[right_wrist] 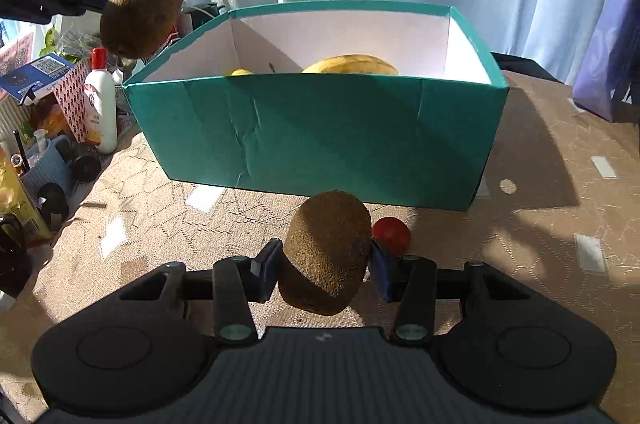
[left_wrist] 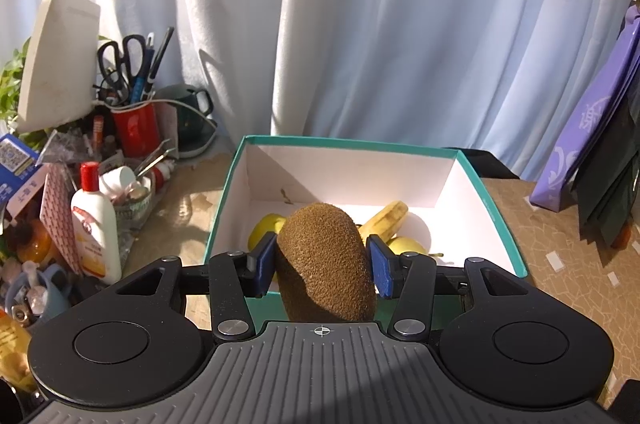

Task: Organize fruits
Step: 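Lift the kiwi toward the box with the left tool while the right tool grasps the second kiwi, then lower the kiwi into the box and open the left tool while the right tool lifts the second kiwi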

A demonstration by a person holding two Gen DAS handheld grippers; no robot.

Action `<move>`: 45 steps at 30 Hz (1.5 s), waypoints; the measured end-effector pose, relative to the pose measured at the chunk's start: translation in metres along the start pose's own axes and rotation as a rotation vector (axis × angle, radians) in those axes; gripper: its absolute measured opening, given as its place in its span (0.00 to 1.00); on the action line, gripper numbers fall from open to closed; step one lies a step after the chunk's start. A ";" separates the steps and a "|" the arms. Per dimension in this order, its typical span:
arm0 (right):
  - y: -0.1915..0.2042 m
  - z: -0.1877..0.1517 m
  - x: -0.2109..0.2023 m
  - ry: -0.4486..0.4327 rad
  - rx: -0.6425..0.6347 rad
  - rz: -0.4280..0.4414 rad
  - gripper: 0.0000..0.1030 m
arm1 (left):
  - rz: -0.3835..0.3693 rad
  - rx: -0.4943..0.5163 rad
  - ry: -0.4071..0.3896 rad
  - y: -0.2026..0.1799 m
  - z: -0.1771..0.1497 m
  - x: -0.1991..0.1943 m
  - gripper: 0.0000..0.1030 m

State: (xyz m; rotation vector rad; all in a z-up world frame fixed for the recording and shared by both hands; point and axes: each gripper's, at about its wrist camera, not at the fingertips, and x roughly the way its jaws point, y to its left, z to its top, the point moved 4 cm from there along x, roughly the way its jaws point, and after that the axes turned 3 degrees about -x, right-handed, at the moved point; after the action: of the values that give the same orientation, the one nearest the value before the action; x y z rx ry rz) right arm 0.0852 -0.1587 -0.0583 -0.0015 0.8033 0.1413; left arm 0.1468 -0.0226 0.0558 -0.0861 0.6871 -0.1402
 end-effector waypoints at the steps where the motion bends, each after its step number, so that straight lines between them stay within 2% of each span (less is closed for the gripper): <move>1: -0.002 0.000 -0.005 -0.009 0.008 -0.002 0.44 | 0.003 0.000 0.000 0.000 0.000 0.000 0.51; 7: -0.019 -0.003 -0.046 -0.086 0.058 -0.034 0.44 | 0.023 0.004 0.014 0.000 -0.003 0.006 0.51; 14: -0.035 -0.001 -0.079 -0.155 0.106 -0.069 0.45 | 0.036 0.014 0.023 -0.005 0.004 0.030 0.51; 25: -0.049 -0.012 -0.105 -0.192 0.138 -0.140 0.45 | 0.098 0.021 -0.031 -0.015 0.031 0.101 0.51; 32: -0.057 -0.017 -0.113 -0.210 0.151 -0.176 0.45 | 0.125 0.019 0.015 -0.015 0.026 0.138 0.51; 36: -0.058 -0.016 -0.114 -0.215 0.155 -0.178 0.45 | 0.122 0.021 0.041 -0.016 0.021 0.148 0.51; 39: -0.057 -0.016 -0.115 -0.221 0.151 -0.178 0.45 | 0.135 0.031 0.032 -0.016 0.022 0.150 0.46; 45: -0.056 -0.014 -0.114 -0.224 0.149 -0.171 0.45 | 0.135 0.031 0.044 -0.015 0.026 0.153 0.46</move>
State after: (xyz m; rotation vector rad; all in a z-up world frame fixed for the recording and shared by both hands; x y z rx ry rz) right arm 0.0042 -0.2288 0.0105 0.0847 0.5854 -0.0792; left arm 0.2791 -0.0606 -0.0181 -0.0066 0.7317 -0.0237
